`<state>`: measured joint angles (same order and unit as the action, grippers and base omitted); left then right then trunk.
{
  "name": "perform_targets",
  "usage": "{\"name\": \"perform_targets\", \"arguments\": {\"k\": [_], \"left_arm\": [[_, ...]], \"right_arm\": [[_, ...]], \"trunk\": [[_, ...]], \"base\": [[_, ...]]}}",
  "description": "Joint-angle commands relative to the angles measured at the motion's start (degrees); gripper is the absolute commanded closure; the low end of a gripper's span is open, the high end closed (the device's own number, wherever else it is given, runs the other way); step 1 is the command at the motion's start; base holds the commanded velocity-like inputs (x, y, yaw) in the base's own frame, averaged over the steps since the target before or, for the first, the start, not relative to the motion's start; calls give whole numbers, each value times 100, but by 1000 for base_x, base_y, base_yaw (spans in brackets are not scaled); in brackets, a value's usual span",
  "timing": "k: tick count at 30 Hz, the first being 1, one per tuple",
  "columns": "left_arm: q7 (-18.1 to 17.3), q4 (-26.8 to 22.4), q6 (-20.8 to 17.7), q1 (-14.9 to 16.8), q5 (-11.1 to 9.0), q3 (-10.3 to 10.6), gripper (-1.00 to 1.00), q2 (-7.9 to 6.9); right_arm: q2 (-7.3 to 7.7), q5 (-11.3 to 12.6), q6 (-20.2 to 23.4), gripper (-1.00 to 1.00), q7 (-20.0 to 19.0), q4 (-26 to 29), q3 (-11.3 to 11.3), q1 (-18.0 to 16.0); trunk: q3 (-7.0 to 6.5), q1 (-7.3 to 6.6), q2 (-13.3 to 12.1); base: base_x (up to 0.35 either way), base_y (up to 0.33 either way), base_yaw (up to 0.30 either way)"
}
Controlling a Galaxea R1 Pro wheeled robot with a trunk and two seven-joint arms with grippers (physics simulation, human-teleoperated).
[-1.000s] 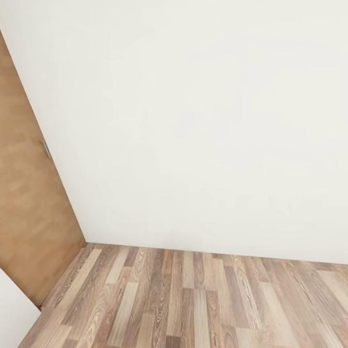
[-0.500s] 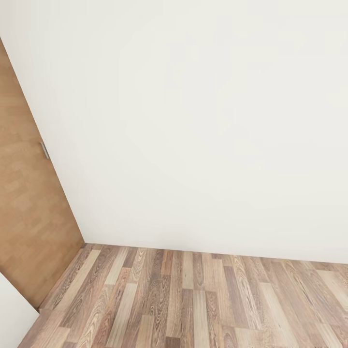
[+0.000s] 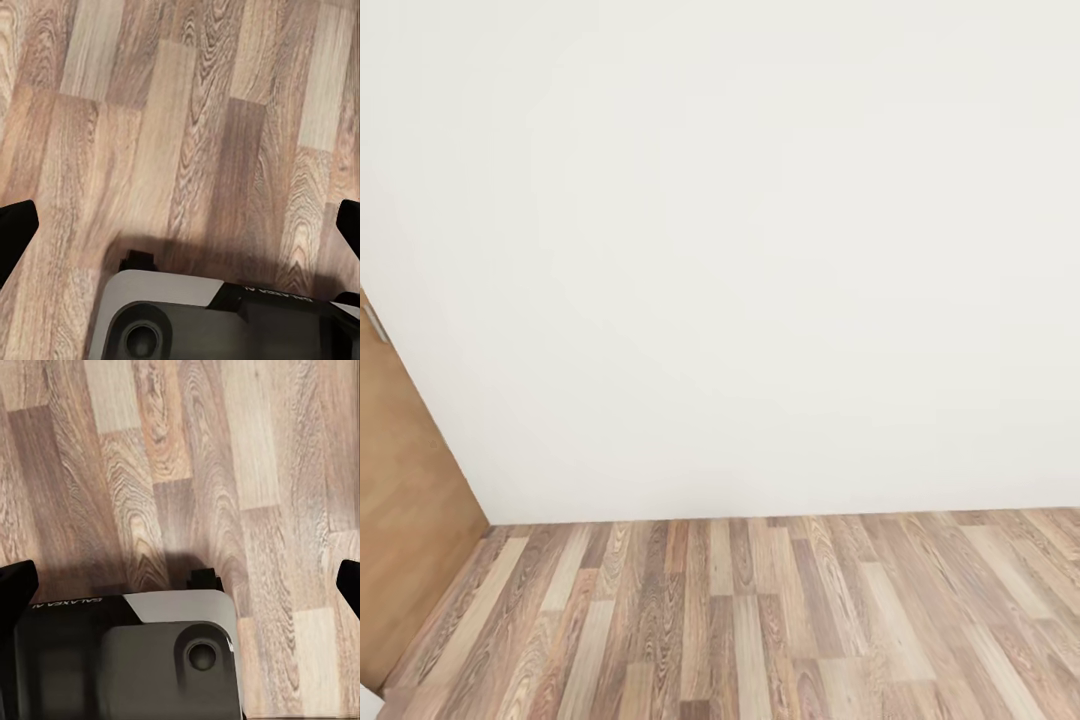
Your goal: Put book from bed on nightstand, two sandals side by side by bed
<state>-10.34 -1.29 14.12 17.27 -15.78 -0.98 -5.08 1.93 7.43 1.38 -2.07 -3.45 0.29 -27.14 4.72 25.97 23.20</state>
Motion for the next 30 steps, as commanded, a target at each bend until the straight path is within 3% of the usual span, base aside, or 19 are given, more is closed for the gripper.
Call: {"name": "perform_targets", "arguments": {"k": [1, 30], "left_arm": [[-38, 7, 12, 4, -40, -8, -100, -2], [-44, 6, 12, 4, -40, -8, -100, -2]], "right_arm": [[0, 56, 3, -100, -22, -13, 7, -10], [0, 56, 3, -100, -22, -6, 7, -10]], "trunk": [[12, 3, 12], [12, 3, 12]], "base": [[0, 0, -300], [0, 38, -300]]}}
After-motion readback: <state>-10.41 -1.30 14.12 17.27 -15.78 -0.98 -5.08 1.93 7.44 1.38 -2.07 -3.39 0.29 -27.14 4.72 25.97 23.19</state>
